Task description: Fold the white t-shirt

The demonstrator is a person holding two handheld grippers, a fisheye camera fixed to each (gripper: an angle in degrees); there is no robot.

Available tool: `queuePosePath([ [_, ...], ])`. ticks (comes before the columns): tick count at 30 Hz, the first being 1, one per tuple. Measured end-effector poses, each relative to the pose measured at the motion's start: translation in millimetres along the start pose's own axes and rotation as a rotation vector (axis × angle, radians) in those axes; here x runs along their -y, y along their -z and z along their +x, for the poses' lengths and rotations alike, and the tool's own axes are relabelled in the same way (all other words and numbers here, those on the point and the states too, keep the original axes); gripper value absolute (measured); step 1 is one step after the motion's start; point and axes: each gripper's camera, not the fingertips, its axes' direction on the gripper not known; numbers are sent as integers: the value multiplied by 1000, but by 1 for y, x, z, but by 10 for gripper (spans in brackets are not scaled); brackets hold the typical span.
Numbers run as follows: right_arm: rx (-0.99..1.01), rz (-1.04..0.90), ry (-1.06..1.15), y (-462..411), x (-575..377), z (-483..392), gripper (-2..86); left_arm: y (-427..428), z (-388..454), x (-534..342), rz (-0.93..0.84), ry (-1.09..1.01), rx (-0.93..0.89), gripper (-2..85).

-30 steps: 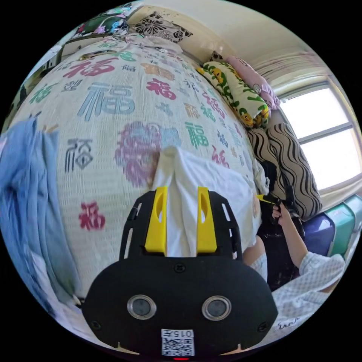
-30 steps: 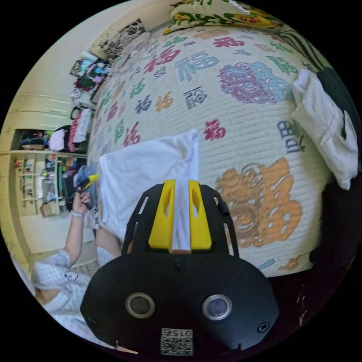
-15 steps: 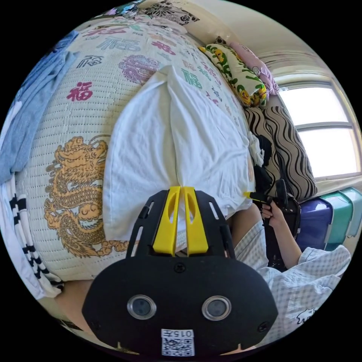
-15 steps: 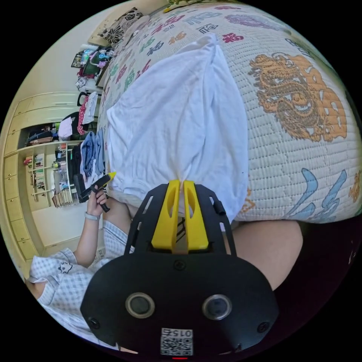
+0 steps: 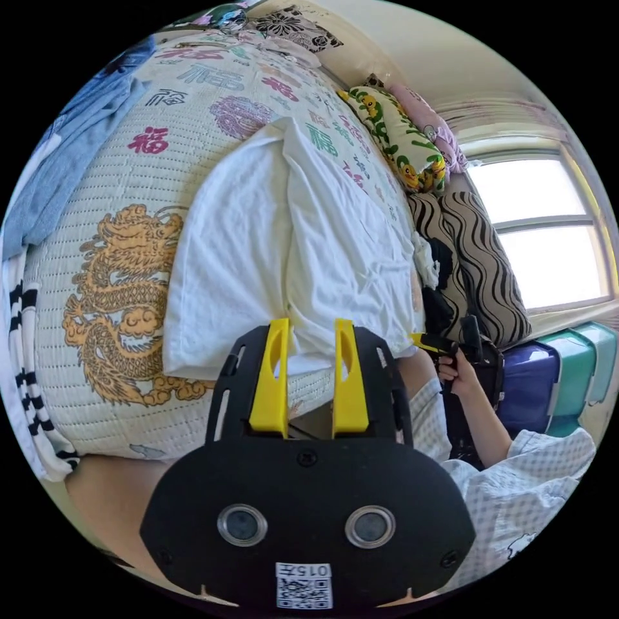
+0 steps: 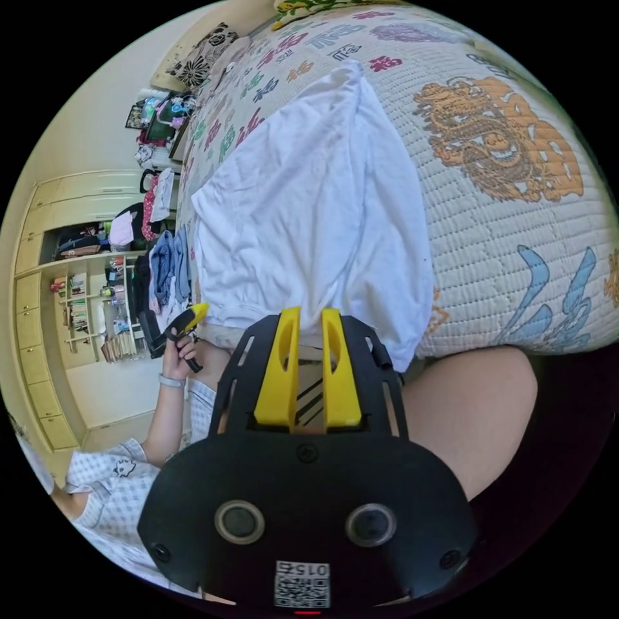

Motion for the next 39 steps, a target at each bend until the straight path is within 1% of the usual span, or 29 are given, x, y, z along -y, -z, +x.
queuePosePath([
  [2, -44, -18, 22, -10, 4, -8, 33, -2, 3, -3, -12, -14, 45, 22],
  [3, -122, -33, 10, -16, 6, -13, 26, -1, 4, -6, -18, -28, 81, 16],
  [5, -152, -42, 22, -20, 9, -21, 25, 7, 6, -13, 2, -40, 105, 14],
  [8, -152, -73, 28, -25, 16, -33, 39, 11, 0, -21, -13, -26, 105, 33],
  [10, -210, -73, 43, -22, 21, -46, 52, 16, -4, -25, -8, -11, 56, 57],
  [12, -325, -32, 77, -10, 30, -71, 58, 36, -6, -39, 59, 11, 52, 71],
  [13, -348, -18, 93, -7, 34, -79, 60, 41, -7, -43, 72, 17, 57, 73],
  [15, -400, 16, 178, 0, 54, -120, 66, 59, -13, -58, 107, 52, 103, 82],
  [19, -373, 17, 356, -17, 105, -204, 73, 67, -22, -70, 124, 108, 178, 105],
  [21, -363, -27, 462, -49, 144, -264, 79, 59, -28, -72, 128, 141, 204, 111],
  [22, -367, -40, 489, -60, 154, -279, 81, 56, -28, -73, 128, 141, 203, 111],
  [24, -434, -78, 587, -104, 188, -339, 91, 45, -27, -73, 102, 134, 238, 99],
  [26, -465, -106, 643, -137, 210, -376, 103, 37, -24, -74, 84, 129, 285, 86],
  [29, -472, -175, 675, -187, 246, -423, 114, 27, -19, -79, 74, 101, 302, 59],
  [33, -691, -212, 743, -245, 283, -466, 122, 10, -13, -87, 38, 49, 293, 20],
  [34, -713, -230, 745, -252, 288, -470, 119, 8, -13, -88, 36, 46, 289, 17],
  [36, -864, -327, 737, -282, 305, -472, 109, 2, -14, -95, 40, 41, 268, 9],
  [37, -902, -350, 736, -288, 308, -471, 106, 1, -14, -97, 43, 40, 264, 8],
  [38, -969, -389, 728, -298, 315, -469, 84, -1, -14, -102, 53, 38, 256, 6],
  [39, -980, -403, 722, -303, 320, -468, 60, -3, -13, -106, 64, 36, 244, 4],
])
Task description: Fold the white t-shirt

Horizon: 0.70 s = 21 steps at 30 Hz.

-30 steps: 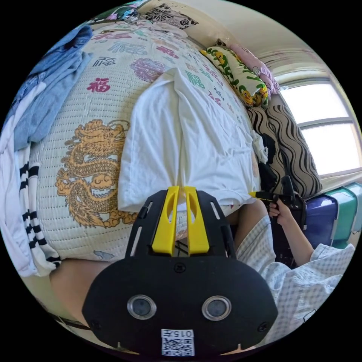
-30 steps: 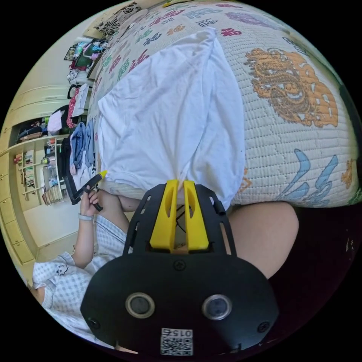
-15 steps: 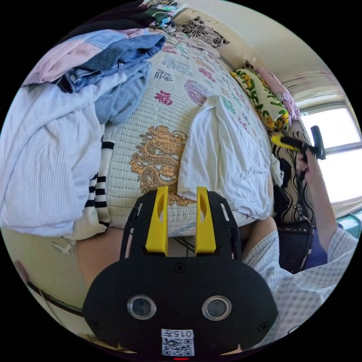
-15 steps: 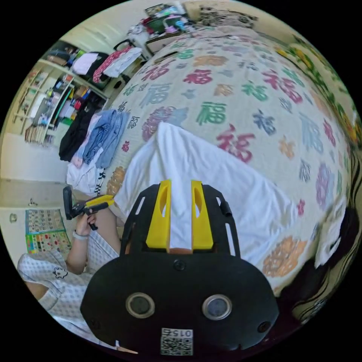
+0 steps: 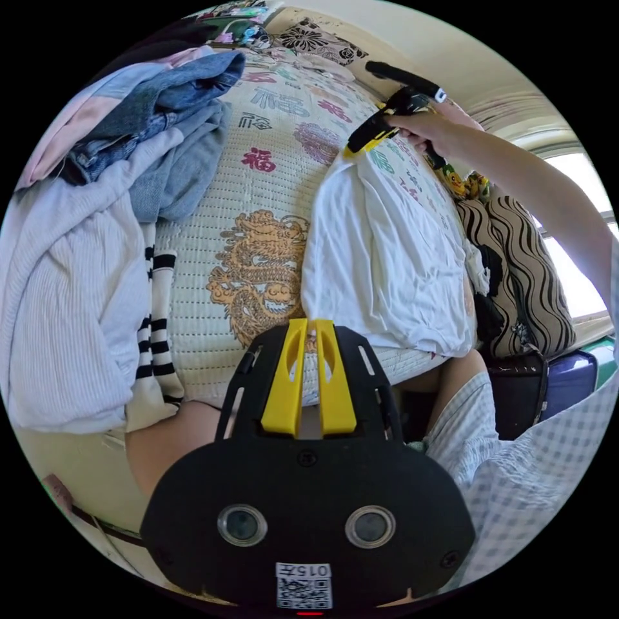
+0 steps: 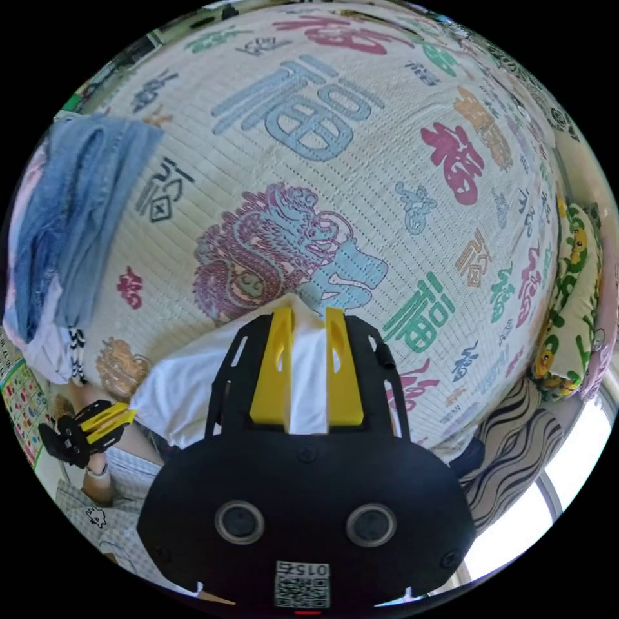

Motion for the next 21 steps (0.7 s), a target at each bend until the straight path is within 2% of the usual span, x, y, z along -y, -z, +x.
queuePosePath([
  [3, 36, -1, -9, 3, 4, 7, 19, -3, 3, -13, 30, -6, -36, 1],
  [7, 58, 71, 26, 21, -17, 26, 6, 2, 16, -35, 113, -43, -115, -1],
  [10, 195, 202, 16, 44, -61, 67, 3, 15, 47, -63, 221, -127, -196, -2],
  [14, 500, 415, -32, 58, -155, 154, 3, 13, 118, -95, 288, -315, -308, -2],
  [18, 741, 574, -112, 34, -265, 247, 3, -26, 203, -115, 247, -550, -377, -1],
  [21, 830, 647, -184, -4, -337, 307, 5, -72, 261, -123, 179, -701, -412, 0],
])
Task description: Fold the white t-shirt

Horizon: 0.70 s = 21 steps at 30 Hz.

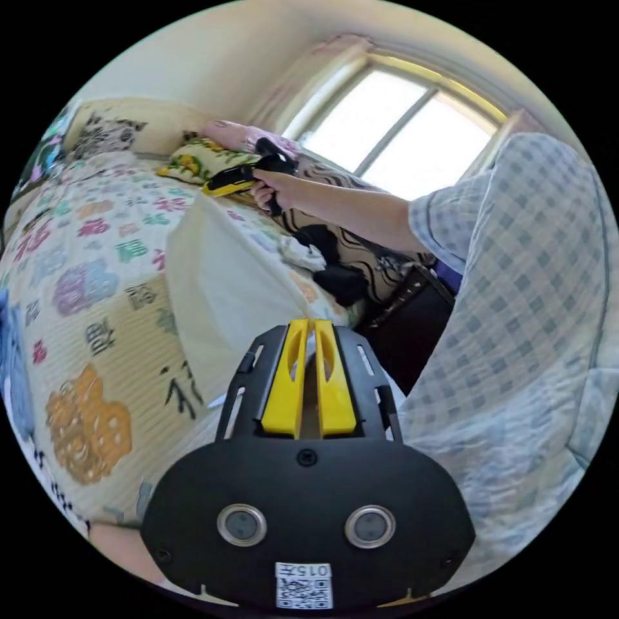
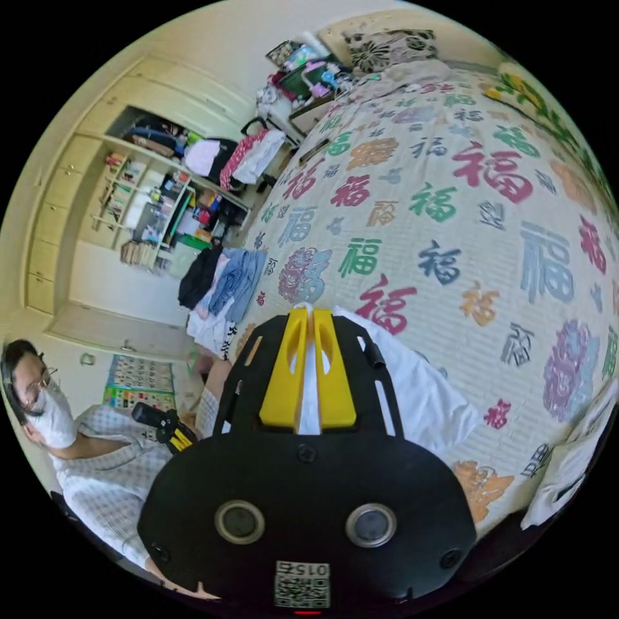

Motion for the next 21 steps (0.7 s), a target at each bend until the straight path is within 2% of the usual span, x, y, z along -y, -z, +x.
queuePosePath([
  [5, 115, 87, -126, 49, -68, 108, 14, -129, 32, 11, -175, -125, -38, 2],
  [12, 145, 136, -355, 66, -135, 223, 60, -291, 39, -7, -449, -168, 50, 16],
  [14, 129, 151, -382, 79, -152, 237, 68, -319, 37, -14, -495, -188, 44, 30],
  [18, 26, 211, -413, 122, -190, 248, 71, -357, 27, -25, -606, -189, -78, 61],
  [21, -17, 233, -322, 144, -206, 228, 55, -342, 11, -24, -496, -167, -62, 59],
])
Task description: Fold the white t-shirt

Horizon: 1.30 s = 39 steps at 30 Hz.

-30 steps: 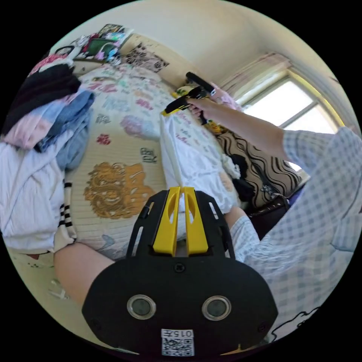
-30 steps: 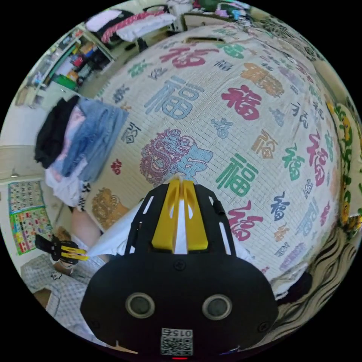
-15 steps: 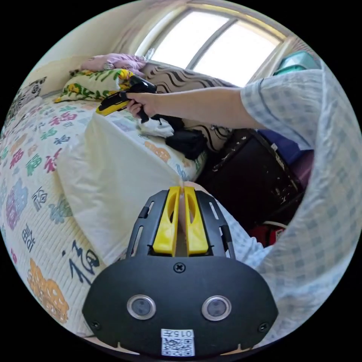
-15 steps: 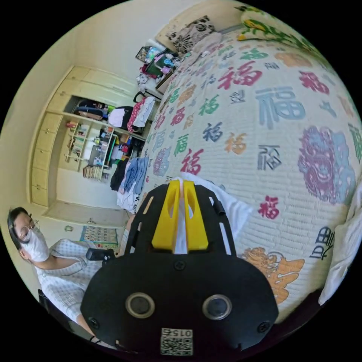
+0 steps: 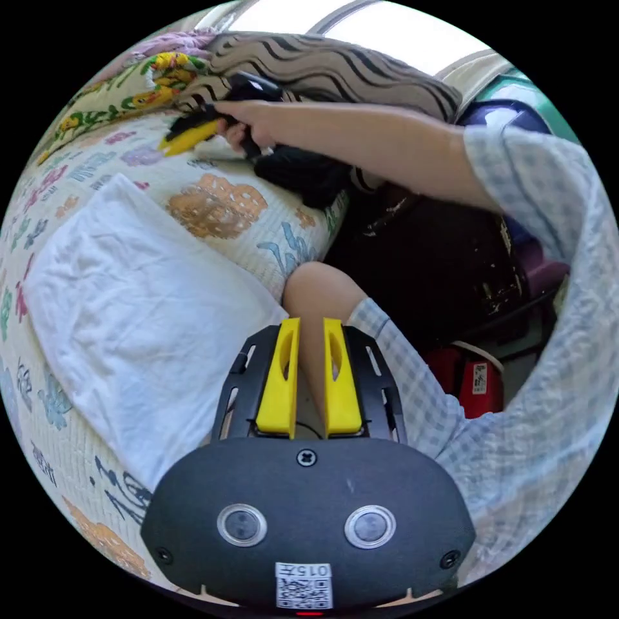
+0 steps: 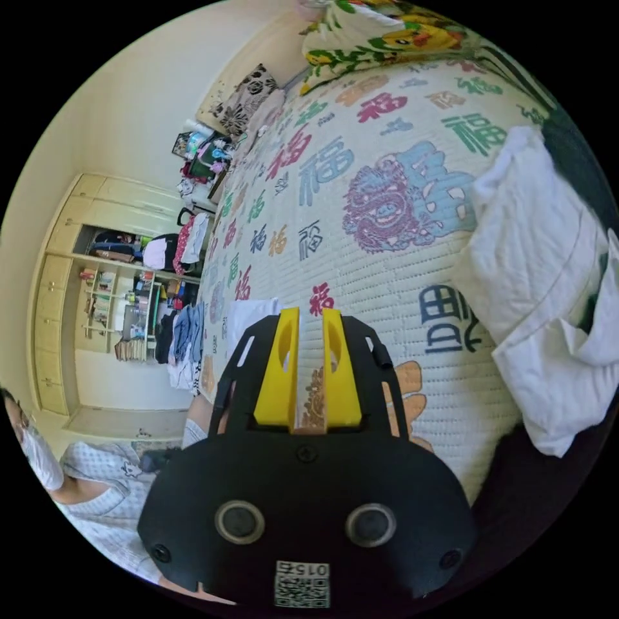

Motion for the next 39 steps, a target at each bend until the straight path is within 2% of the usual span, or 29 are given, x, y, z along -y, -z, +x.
queuePosePath([
  [3, -18, -74, 172, -4, -15, -40, 47, 16, -39, -18, 71, 132, 171, 57],
  [7, -86, -194, 306, -43, -34, -81, 12, 0, -103, -47, -29, 311, 283, 44],
  [9, -332, -323, 287, -85, -46, -82, -2, -22, -127, -64, -100, 332, 307, 27],
  [10, -380, -347, 282, -94, -50, -79, -4, -26, -131, -67, -102, 326, 308, 25],
  [11, -402, -346, 272, -99, -57, -73, -6, -30, -136, -72, -75, 320, 308, 20],
  [16, -321, -224, 198, -51, -84, -62, -4, -33, -147, -78, -166, 273, 313, 20],
  [20, -334, -118, 258, -14, -94, -74, 7, -13, -163, -84, 35, 264, 239, 41],
  [23, -389, -97, 191, -13, -77, -64, 44, 6, -199, -64, 168, 264, 370, 58],
  [26, -400, -44, 74, -10, -66, -45, 79, 22, -270, -29, 227, 363, 467, 86],
  [30, -197, -58, -58, -9, -61, -11, 47, 21, -387, -4, 222, 641, 323, 88],
  [32, -181, -75, -86, -10, -61, 1, 24, 10, -421, -4, 196, 724, 229, 68],
  [34, -206, -92, -100, -9, -63, 11, 17, 1, -440, -5, 145, 728, 213, 42],
  [39, -159, -82, -134, -6, -75, 34, 32, -6, -470, -36, 255, 762, 129, 34],
])
